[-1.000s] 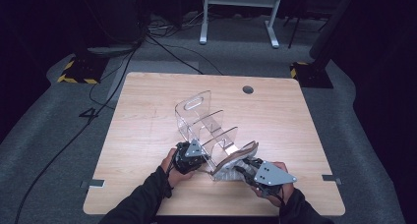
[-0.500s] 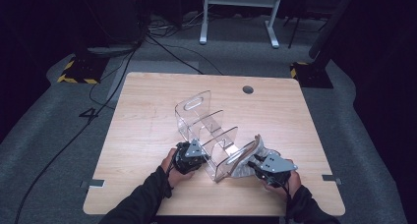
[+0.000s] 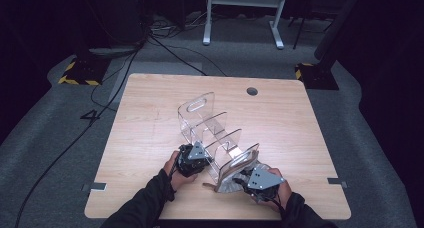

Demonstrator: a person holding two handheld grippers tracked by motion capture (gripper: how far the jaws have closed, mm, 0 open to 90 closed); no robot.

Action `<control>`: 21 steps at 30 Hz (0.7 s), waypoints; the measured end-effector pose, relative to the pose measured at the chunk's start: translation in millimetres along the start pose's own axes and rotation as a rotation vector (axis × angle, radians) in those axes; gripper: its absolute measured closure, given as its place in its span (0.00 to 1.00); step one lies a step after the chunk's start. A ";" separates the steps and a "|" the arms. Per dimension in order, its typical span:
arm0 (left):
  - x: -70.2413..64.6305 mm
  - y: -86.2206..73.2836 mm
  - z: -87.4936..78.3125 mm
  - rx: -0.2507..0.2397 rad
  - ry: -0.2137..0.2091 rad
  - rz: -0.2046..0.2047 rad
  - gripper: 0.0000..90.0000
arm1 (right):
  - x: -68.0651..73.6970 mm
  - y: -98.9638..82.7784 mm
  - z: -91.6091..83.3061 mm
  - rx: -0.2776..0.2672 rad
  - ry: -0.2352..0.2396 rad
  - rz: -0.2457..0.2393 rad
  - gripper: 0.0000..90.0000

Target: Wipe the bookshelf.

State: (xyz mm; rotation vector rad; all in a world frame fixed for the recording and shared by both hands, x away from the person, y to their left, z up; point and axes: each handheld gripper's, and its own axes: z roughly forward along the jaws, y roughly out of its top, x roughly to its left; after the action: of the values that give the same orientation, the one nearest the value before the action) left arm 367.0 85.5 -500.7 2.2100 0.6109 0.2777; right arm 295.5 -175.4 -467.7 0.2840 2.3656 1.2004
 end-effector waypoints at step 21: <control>-0.2 0.2 0.1 0.004 -0.005 0.011 0.94 | -47.9 -11.3 -40.8 -0.047 -0.242 0.123 0.83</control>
State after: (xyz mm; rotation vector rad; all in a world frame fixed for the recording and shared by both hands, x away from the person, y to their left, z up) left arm 367.0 85.2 -500.7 2.2178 0.5972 0.2766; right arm 317.2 -229.3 -441.0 0.5341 2.1347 1.2016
